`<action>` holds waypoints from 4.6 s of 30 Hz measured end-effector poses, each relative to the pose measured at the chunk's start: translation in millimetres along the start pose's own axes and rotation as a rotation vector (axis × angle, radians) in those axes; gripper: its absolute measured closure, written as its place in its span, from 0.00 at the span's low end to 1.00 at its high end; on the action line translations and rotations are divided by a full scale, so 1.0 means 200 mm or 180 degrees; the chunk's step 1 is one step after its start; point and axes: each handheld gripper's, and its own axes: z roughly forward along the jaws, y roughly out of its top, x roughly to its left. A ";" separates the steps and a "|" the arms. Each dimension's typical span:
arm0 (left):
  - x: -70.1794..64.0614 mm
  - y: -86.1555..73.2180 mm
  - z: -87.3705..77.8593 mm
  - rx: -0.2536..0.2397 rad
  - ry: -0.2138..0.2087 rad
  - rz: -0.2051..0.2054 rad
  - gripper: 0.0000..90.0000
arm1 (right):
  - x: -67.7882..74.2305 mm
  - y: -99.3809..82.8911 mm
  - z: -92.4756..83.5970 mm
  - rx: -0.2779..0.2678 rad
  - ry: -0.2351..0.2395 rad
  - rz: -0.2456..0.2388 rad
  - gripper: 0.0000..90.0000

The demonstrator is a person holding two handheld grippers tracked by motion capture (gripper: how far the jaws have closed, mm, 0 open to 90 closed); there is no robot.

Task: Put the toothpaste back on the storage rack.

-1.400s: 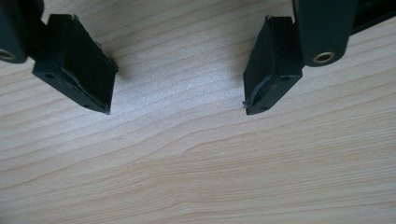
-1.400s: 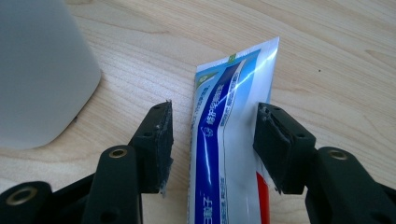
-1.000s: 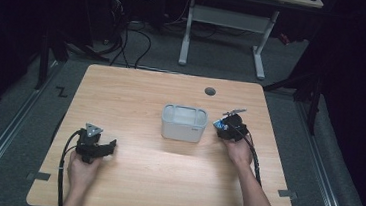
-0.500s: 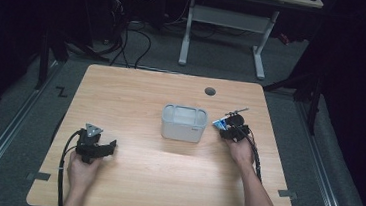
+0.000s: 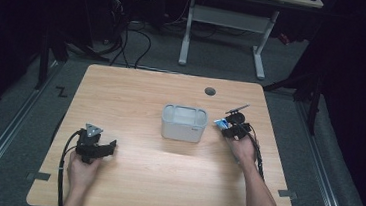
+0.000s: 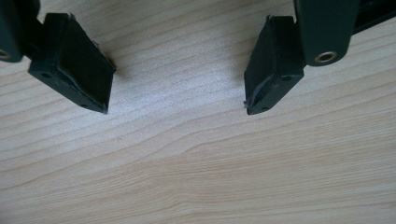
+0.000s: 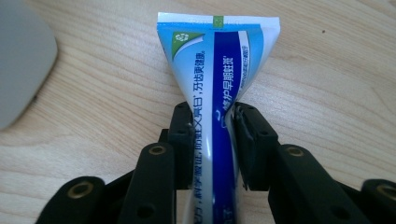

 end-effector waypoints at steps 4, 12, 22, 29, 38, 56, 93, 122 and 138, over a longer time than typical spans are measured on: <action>0.00 0.00 0.00 0.0006 0.0001 0.0009 0.26 | -0.03 -0.02 -0.03 -0.0098 0.0115 0.0168 0.79; 0.00 0.00 0.00 -0.0003 -0.0011 -0.0014 0.27 | -0.06 -0.02 -0.11 -0.0299 0.0291 0.0242 0.80; 0.00 0.00 0.00 -0.0002 -0.0001 -0.0007 0.27 | -0.06 -0.07 -0.24 -0.0604 0.0564 0.0153 0.82; 0.00 0.00 0.00 -0.0001 0.0000 -0.0004 0.27 | -0.08 -0.14 -0.37 -0.0873 0.0569 0.0123 0.82; 0.00 0.00 0.00 0.0002 0.0008 0.0002 0.27 | -0.07 -0.15 -0.45 -0.0954 0.0617 0.0067 0.82; 0.00 0.00 0.00 0.0005 0.0020 -0.0002 0.27 | 0.00 -0.18 -0.62 -0.1335 0.0742 -0.0137 0.82; 0.00 0.00 0.00 0.0002 0.0040 -0.0044 0.28 | 0.25 0.01 -0.73 -0.1673 0.1365 -0.0740 0.82; 0.00 0.00 0.00 0.0003 -0.0007 0.0014 0.27 | 0.45 0.28 -0.82 -0.1936 0.1502 -0.0901 0.82; 0.00 0.00 0.00 0.0002 -0.0008 0.0010 0.27 | 0.48 0.40 -0.79 -0.2144 0.1384 -0.0825 0.81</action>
